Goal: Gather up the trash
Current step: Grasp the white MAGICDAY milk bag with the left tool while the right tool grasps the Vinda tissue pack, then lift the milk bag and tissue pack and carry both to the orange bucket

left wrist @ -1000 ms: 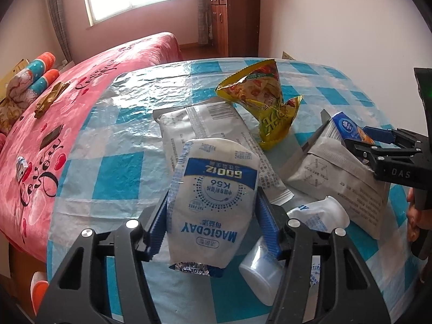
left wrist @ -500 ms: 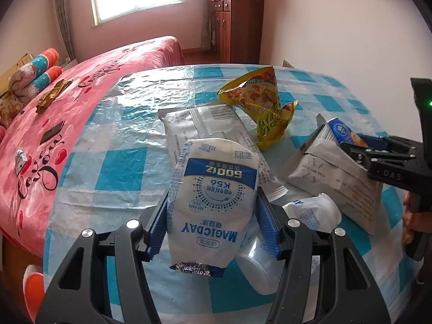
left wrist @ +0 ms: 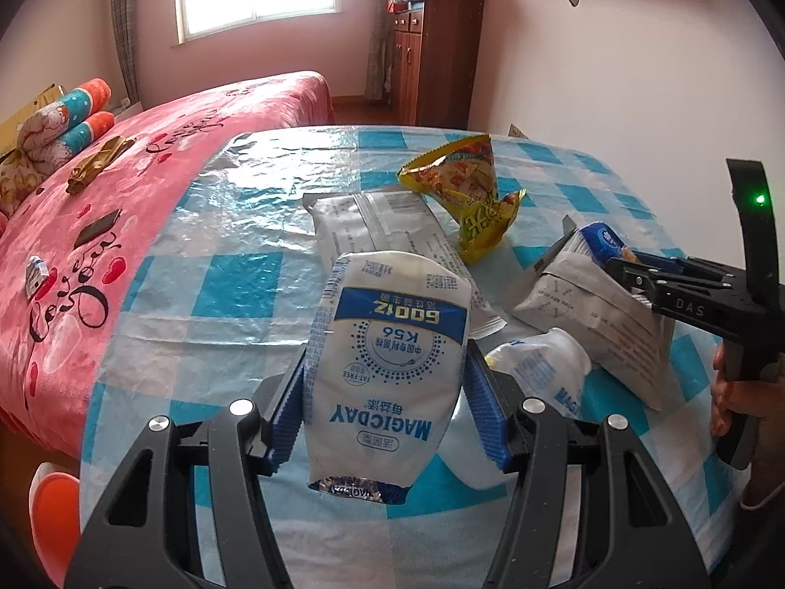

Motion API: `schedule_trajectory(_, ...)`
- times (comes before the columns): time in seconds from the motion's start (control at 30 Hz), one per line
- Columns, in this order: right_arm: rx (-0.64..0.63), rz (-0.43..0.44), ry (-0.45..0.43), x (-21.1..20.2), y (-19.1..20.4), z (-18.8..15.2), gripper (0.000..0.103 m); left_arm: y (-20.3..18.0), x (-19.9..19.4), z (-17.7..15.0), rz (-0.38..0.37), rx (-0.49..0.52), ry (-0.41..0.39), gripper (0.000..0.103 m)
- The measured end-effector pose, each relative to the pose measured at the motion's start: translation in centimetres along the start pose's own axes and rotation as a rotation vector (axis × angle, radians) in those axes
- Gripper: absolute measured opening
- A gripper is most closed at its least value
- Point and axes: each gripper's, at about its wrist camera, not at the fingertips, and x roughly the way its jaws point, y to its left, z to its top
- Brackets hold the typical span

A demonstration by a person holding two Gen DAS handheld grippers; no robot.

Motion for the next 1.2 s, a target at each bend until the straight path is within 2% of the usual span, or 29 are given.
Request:
schedule_trajectory(0.27,0.059,0.008,-0.052,-1.2,-1.1,-0.4,0.035,0.6,-1.9,-0.9,-0.004,-0.014,-0.022,0.061)
schedule_trajectory(0.43,0.145,0.042,-0.123,-3.1,-2.6,-0.4,0.035,0.9,-3.0,-1.7,-0.003,-0.027,-0.027,0.061)
schedule_trajectory(0.57,0.184,0.077,-0.147,-4.1,-3.2,-0.3,0.035,1.1,-3.5,-2.3,0.000,-0.034,-0.028,0.060)
schedule_trajectory(1.2,0.124,0.183,-0.159,-7.3,1.3,-1.4,0.035,2.7,-6.3,-5.1,0.000,-0.055,-0.043,0.061)
